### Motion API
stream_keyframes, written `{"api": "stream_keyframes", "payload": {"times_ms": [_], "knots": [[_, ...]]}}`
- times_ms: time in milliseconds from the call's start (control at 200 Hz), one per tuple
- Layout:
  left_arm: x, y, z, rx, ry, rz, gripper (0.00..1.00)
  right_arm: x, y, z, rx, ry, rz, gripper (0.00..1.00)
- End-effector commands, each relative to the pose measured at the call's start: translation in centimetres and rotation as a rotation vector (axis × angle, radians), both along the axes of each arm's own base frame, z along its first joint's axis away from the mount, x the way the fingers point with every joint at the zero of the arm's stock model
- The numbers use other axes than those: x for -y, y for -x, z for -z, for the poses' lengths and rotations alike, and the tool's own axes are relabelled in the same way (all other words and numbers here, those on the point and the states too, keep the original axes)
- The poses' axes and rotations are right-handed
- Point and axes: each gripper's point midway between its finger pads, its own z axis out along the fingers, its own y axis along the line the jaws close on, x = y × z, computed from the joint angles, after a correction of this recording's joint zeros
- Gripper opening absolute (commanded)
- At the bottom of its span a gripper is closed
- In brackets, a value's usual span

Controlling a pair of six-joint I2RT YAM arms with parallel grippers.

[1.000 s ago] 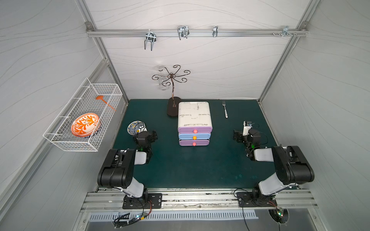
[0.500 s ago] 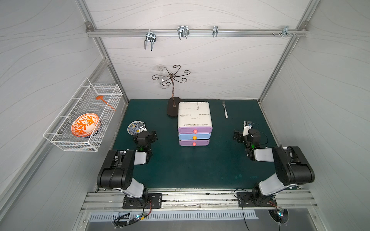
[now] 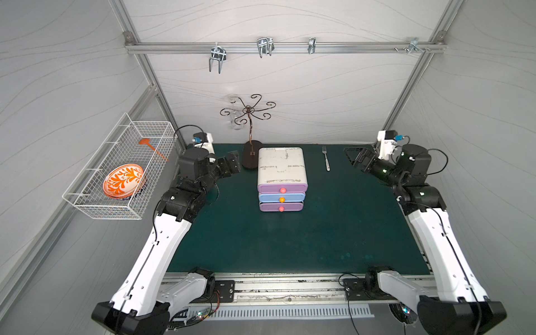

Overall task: Take the cookies out of the drawer
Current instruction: Open the drawer in the storage box.

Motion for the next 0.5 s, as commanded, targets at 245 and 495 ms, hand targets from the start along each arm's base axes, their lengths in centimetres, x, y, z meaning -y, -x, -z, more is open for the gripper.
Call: {"api": "stream_keyframes", "payload": {"times_ms": [245,495], "knots": [[7.9,-1.8,3.8,-0.384,-0.073,0.234,0.99,-11.9,11.3,6.3,-0.447,-0.357,-0.088,0.9],[8.1,-6.9,6.2,-0.373,-0.213,0.172,0.99,-17.9,11.2,10.7,-0.457,-0.285,-0.052,0.82]]}}
